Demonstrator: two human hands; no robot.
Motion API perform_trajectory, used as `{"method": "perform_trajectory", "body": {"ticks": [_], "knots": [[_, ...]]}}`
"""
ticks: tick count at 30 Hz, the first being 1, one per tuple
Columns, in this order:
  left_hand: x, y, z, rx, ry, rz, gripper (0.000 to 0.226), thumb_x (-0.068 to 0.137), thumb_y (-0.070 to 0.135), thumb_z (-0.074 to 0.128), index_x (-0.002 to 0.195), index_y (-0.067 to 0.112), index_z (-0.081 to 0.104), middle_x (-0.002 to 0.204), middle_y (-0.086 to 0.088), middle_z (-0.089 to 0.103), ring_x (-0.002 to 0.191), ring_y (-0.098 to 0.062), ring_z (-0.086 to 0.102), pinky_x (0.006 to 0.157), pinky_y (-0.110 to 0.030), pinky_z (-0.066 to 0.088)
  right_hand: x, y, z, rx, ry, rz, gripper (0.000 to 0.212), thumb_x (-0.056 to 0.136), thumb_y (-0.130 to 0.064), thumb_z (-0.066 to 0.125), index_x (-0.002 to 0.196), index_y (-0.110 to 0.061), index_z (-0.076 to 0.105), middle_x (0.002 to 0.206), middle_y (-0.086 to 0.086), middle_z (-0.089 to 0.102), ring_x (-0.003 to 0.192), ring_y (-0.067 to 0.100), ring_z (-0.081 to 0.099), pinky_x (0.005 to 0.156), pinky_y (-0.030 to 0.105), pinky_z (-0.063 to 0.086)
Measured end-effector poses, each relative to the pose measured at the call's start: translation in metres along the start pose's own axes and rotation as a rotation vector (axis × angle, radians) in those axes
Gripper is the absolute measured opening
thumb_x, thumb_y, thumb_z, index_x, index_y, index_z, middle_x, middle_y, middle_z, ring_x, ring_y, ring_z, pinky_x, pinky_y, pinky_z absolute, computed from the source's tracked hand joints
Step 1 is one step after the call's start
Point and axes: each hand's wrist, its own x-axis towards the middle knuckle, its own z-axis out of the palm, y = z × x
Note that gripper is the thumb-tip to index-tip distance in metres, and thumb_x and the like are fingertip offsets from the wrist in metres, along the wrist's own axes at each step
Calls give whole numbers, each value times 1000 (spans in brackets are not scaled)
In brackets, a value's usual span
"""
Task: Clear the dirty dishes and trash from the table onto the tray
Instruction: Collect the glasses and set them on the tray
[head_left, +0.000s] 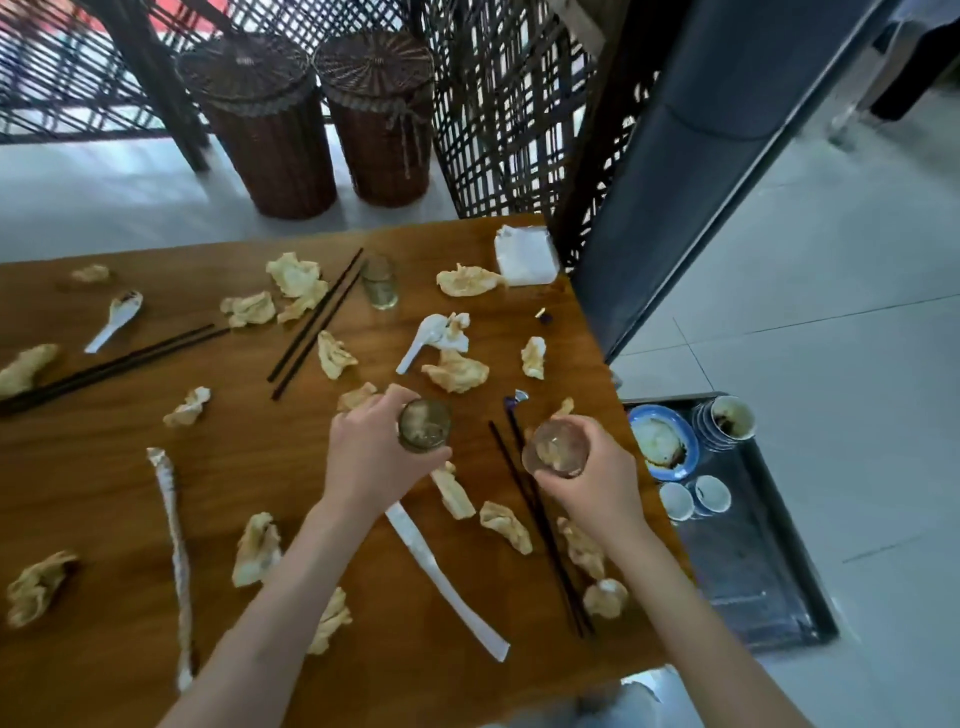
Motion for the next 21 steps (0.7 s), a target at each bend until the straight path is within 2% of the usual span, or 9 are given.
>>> {"method": "perform_trajectory", "body": {"ticks": [2, 5, 10, 12, 14, 18, 21], "knots": [[-8, 27, 19, -12, -17, 10, 58, 57, 52, 80, 106, 28, 60, 94, 9, 63, 89, -14, 59, 86, -40, 49, 1, 20, -19, 0, -6, -10, 61, 64, -29, 82, 118, -26, 53, 108, -11, 61, 102, 9, 56, 86, 26, 50], [-23, 69, 48, -29, -17, 24, 54, 58, 52, 79, 103, 29, 60, 92, 9, 63, 91, -16, 58, 88, -39, 46, 2, 50, -51, -7, -21, -39, 59, 64, -31, 82, 115, -28, 53, 100, -16, 58, 94, 4, 54, 73, 8, 40], [-44, 134, 90, -72, -17, 6, 58, 58, 52, 79, 107, 29, 60, 95, 9, 61, 91, -16, 57, 86, -42, 47, 6, 99, -104, -21, -31, -92, 60, 64, -29, 82, 117, -22, 55, 101, -10, 61, 94, 9, 58, 78, 16, 41], [-54, 164, 111, -100, 6, -5, 58, 57, 48, 80, 107, 28, 61, 93, 8, 62, 90, -16, 58, 85, -39, 48, 7, 121, -127, -16, -39, -103, 60, 64, -27, 82, 118, -21, 56, 102, -10, 62, 94, 8, 59, 80, 15, 43], [-61, 192, 132, -134, 20, -4, 54, 56, 46, 81, 103, 28, 62, 88, 11, 59, 87, -15, 57, 81, -35, 49, 9, 144, -147, -29, -54, -96, 60, 65, -26, 81, 119, -20, 56, 104, -6, 64, 96, 10, 60, 84, 20, 48], [-70, 231, 166, -159, 8, 19, 48, 56, 45, 79, 98, 27, 61, 84, 10, 61, 83, -13, 56, 79, -38, 48, 5, 177, -178, 1, -49, -61, 56, 62, -23, 81, 114, -22, 57, 98, -9, 65, 87, 5, 60, 73, 2, 40], [-73, 254, 187, -136, -13, 65, 50, 58, 48, 77, 100, 26, 61, 87, 9, 62, 84, -14, 56, 79, -38, 47, -1, 203, -196, 8, -44, -24, 57, 63, -22, 82, 115, -22, 57, 98, -10, 64, 89, 4, 60, 75, 8, 43]]}}
